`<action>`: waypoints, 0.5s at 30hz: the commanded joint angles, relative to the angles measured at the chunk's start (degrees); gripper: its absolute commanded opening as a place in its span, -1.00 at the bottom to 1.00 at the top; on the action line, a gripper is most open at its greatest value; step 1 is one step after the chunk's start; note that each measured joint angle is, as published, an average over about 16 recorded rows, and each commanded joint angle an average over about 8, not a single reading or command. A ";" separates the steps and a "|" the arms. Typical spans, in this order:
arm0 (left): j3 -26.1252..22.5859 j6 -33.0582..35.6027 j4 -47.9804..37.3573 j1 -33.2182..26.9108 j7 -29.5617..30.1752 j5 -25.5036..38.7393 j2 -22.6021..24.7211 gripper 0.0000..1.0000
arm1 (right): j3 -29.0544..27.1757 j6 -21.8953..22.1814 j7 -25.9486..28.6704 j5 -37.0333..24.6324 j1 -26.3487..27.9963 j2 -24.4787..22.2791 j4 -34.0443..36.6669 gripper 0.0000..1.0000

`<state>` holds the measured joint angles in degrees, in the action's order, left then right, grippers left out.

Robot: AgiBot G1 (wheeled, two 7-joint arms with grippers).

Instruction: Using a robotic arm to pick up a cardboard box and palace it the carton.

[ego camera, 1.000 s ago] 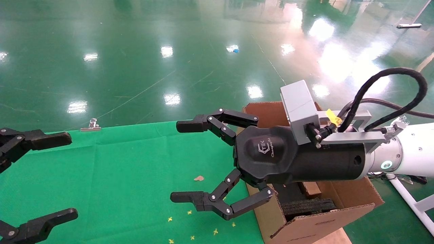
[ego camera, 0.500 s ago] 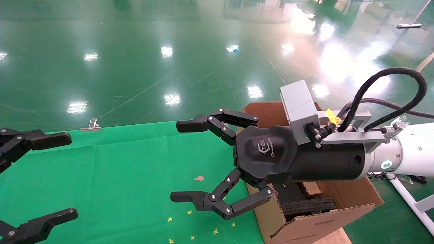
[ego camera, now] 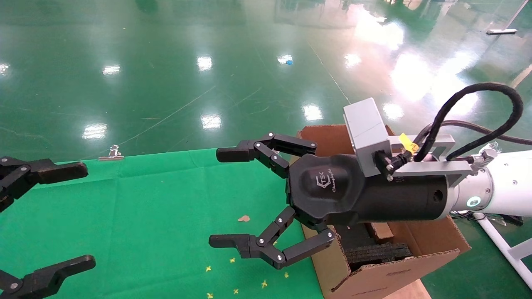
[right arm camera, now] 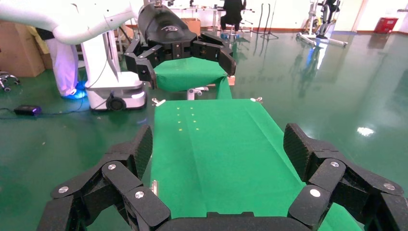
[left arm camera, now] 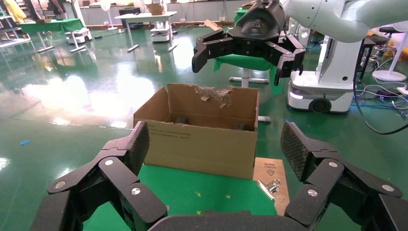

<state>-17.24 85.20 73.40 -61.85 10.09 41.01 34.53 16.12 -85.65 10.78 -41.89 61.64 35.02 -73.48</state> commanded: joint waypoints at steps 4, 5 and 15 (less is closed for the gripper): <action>0.00 0.00 0.00 0.00 0.00 0.00 0.00 1.00 | 0.00 0.00 0.00 0.00 0.00 0.00 0.00 1.00; 0.00 0.00 0.00 0.00 0.00 0.00 0.00 1.00 | 0.00 0.00 0.00 0.00 0.00 0.00 0.00 1.00; 0.00 0.00 0.00 0.00 0.00 0.00 0.00 1.00 | 0.00 0.00 0.00 0.00 0.00 0.00 0.00 1.00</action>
<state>-17.24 85.20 73.40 -61.85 10.09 41.01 34.53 16.12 -85.65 10.78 -41.89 61.64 35.02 -73.48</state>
